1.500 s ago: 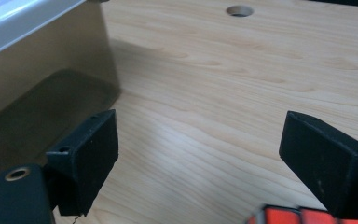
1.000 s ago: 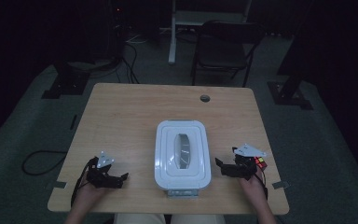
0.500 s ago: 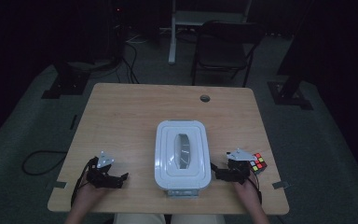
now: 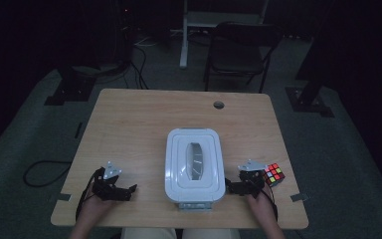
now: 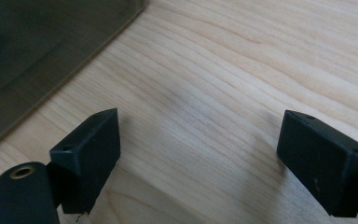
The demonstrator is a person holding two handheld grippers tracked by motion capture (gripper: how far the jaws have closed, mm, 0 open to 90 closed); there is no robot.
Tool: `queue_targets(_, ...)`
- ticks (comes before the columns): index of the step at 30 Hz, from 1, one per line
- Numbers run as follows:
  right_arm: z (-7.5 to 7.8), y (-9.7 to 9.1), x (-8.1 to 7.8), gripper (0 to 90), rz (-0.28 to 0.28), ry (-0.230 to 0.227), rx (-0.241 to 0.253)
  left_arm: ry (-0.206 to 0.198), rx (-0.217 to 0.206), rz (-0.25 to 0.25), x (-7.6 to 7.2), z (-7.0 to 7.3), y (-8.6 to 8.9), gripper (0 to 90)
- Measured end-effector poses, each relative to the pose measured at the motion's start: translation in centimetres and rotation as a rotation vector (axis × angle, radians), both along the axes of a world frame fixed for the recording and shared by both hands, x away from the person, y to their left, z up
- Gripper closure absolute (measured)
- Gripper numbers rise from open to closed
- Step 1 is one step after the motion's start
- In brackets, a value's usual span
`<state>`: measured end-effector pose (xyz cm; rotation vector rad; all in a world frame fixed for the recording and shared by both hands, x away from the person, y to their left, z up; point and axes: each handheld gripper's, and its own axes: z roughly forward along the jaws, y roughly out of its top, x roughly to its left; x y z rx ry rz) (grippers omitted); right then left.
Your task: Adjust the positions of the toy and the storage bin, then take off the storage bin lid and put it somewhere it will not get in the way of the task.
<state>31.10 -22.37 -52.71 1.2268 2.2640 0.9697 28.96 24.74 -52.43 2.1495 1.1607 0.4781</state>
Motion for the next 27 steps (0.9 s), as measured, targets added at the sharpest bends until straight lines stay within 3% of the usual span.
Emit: queue_targets(27, -0.03, -0.11, 0.11, 13.0, -0.009, 0.012, 0.010, 0.000, 0.002, -0.012, -0.03, 0.02, 0.08, 2.0)
